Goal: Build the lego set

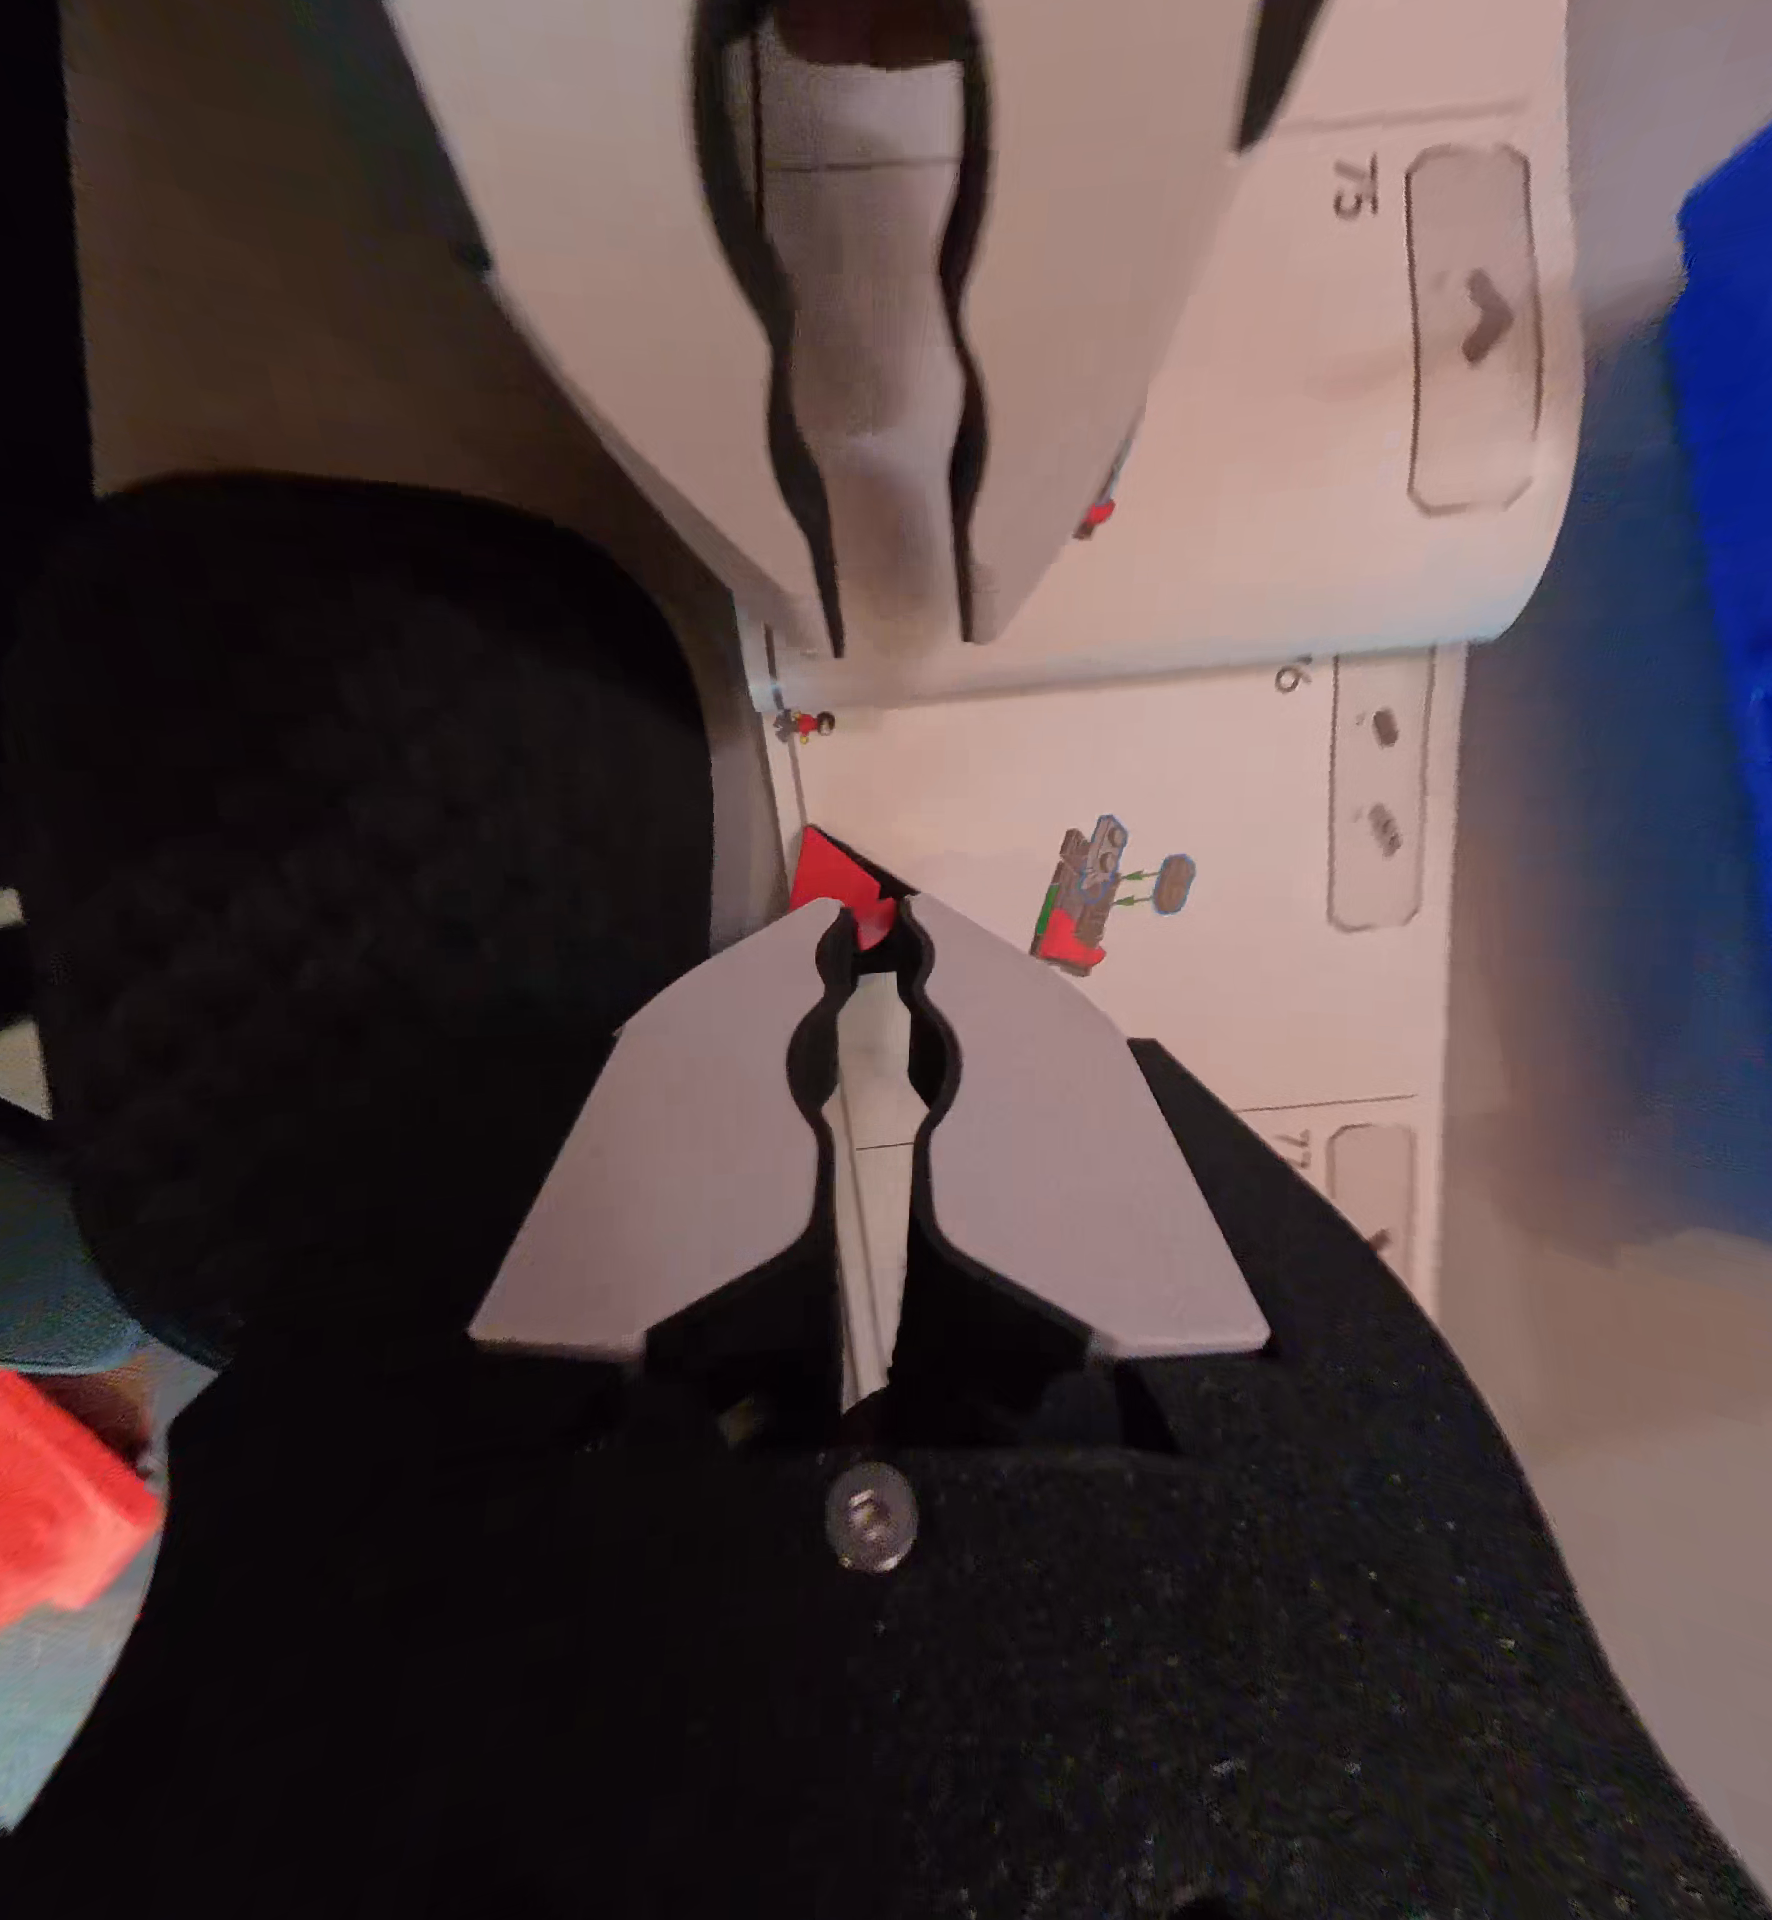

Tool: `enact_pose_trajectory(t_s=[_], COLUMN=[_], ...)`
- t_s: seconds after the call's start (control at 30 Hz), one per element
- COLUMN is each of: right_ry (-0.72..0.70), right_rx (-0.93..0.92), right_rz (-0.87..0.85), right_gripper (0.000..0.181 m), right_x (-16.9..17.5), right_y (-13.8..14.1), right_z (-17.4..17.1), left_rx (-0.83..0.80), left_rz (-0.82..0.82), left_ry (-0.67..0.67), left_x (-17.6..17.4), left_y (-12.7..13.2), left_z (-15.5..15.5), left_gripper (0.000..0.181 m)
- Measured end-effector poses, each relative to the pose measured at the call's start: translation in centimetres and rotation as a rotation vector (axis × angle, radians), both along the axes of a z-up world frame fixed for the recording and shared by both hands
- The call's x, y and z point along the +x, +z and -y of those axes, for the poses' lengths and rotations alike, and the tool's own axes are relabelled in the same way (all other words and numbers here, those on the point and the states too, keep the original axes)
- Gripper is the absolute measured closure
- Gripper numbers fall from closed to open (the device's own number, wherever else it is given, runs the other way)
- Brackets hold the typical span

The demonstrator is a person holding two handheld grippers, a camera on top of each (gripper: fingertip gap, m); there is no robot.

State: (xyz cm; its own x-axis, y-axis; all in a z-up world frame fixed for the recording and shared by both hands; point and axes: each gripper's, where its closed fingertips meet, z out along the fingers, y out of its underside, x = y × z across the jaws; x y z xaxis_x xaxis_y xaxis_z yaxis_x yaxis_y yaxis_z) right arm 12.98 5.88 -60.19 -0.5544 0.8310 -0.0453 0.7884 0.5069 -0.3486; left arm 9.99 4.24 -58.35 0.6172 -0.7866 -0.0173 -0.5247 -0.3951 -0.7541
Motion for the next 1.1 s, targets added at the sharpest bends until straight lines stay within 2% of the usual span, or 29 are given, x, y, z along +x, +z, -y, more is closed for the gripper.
enact_pose_trajectory(t_s=[0.17,0.4,0.5,0.6,0.7,0.87,1.1], right_ry=[0.262,0.704,0.837,0.939,0.989,1.026,1.020], right_rx=[0.092,0.311,0.335,0.329,0.359,0.346,0.305], right_rz=[-0.070,0.003,0.000,0.012,0.042,0.062,0.036], right_gripper=[0.174,0.173,0.174,0.174,0.173,0.173,0.173], right_x=[-0.6,0.0,0.1,0.3,0.0,0.1,-0.3], right_y=[1.4,2.4,2.8,1.9,0.6,0.6,0.0], right_z=[0.5,0.0,-0.3,-0.1,-0.3,0.2,0.2], left_rx=[0.062,0.129,0.157,0.173,0.199,0.208,0.212], left_rz=[0.025,0.074,0.106,0.097,0.082,0.083,0.067], left_ry=[0.081,0.212,0.248,0.270,0.281,0.287,0.293], left_x=[-1.8,-5.6,-6.7,-7.4,-7.7,-7.5,-7.6], left_y=[1.2,2.5,3.1,3.5,4.0,4.2,4.0], left_z=[-0.7,-0.3,0.4,0.9,1.4,1.9,1.9], left_gripper=[0.166,0.167,0.167,0.167,0.167,0.168,0.168])
